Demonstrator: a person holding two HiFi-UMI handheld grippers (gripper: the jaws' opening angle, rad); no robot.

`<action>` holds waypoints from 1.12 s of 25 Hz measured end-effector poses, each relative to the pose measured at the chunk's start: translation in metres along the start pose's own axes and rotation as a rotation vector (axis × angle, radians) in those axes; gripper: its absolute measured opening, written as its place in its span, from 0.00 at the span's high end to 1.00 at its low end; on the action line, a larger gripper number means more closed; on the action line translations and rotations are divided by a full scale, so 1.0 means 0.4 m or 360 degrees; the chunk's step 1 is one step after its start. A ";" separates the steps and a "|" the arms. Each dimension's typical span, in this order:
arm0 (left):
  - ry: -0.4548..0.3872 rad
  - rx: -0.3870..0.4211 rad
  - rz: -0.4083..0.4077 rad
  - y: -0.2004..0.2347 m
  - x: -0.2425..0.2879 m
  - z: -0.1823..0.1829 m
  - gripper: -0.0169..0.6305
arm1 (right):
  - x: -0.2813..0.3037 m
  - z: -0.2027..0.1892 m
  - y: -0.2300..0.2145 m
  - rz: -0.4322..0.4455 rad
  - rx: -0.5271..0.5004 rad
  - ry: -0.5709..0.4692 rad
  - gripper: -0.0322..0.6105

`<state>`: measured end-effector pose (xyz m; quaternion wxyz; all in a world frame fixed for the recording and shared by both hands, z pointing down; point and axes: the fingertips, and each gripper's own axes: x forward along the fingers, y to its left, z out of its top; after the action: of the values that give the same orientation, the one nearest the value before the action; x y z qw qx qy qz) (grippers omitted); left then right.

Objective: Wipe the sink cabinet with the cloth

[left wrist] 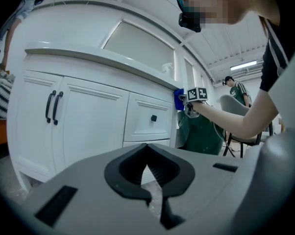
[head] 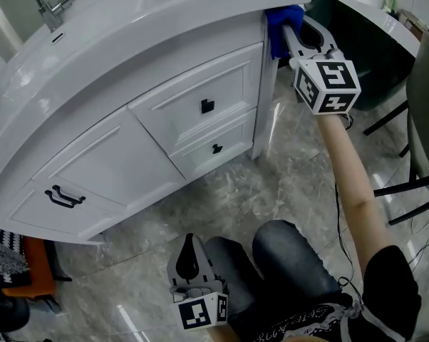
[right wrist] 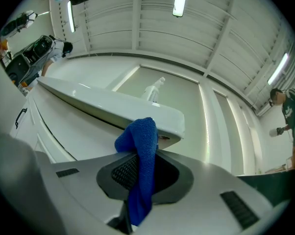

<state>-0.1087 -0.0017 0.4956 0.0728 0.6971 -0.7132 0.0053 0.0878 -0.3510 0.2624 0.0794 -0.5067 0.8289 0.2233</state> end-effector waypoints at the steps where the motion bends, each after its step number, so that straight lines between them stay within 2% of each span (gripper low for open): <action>1: 0.0005 0.0000 0.0012 0.007 -0.002 -0.003 0.97 | -0.001 -0.002 0.002 -0.0003 -0.0004 -0.0001 0.86; 28: 0.0039 -0.0003 0.0037 0.020 -0.019 -0.028 0.97 | -0.064 -0.181 0.060 -0.0007 -0.0049 0.0090 0.86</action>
<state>-0.1155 0.0074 0.5066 0.0820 0.6886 -0.7204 0.0141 0.0856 -0.3536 0.3428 0.0487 -0.5159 0.8261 0.2214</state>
